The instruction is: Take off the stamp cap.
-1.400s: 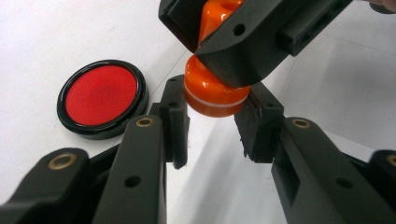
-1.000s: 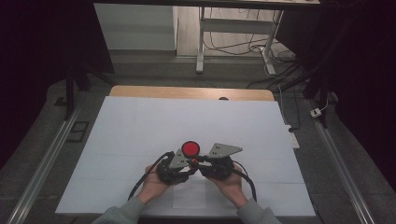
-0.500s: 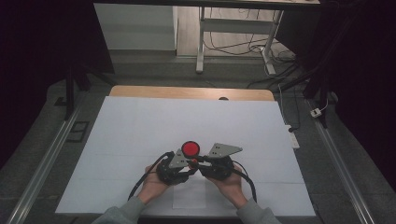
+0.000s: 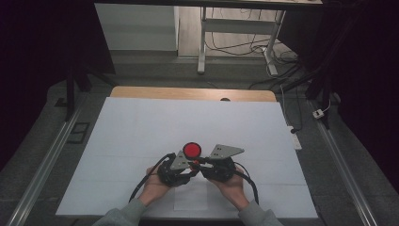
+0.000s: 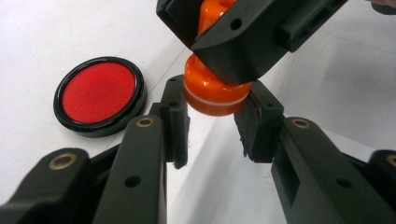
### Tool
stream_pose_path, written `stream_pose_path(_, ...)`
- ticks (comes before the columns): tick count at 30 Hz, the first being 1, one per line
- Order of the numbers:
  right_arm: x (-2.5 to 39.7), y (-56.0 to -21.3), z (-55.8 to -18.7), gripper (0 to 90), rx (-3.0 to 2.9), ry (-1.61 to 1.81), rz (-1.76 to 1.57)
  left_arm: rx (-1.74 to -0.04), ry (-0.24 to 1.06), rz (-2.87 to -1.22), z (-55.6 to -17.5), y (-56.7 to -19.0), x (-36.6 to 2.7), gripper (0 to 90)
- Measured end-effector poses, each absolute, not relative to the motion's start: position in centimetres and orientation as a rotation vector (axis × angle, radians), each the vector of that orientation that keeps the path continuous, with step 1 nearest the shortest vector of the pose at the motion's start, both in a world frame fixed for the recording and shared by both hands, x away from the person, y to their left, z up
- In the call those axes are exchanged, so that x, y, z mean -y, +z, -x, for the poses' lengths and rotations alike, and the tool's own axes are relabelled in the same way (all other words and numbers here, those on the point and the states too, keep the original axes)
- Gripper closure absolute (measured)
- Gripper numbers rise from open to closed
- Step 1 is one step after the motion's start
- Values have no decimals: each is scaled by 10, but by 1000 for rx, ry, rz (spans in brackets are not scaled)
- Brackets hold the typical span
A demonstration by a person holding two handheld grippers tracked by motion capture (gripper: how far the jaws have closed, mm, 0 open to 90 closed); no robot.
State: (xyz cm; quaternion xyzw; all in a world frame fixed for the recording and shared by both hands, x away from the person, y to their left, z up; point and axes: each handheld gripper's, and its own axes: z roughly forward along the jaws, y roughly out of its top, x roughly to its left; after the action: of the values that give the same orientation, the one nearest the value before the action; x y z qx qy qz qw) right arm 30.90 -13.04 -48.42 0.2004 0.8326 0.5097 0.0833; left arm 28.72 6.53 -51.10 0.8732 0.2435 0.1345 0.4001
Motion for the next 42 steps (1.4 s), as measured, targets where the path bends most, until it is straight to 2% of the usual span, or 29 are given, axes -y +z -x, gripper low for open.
stream_pose_path(4,131,-485,-309,723,-2489,1528,-608,-614,342,-2212,-287,-511,-65,652)
stream_pose_path(5,132,-484,-309,724,-2452,1553,-619,-600,370,-2310,-287,-517,-61,652)
stream_pose_path(7,141,-475,-312,724,-2378,1626,-666,-602,366,-2332,-287,-522,-60,652)
stream_pose_path(9,146,-471,-313,724,-2357,1644,-676,-615,313,-2311,-287,-527,-59,651)
stream_pose_path(24,154,-471,-316,723,-2360,1637,-698,-631,344,-2228,-286,-514,-71,650)
stream_pose_path(42,155,-471,-317,721,-2359,1639,-695,-711,366,-2144,-282,-503,-114,649)
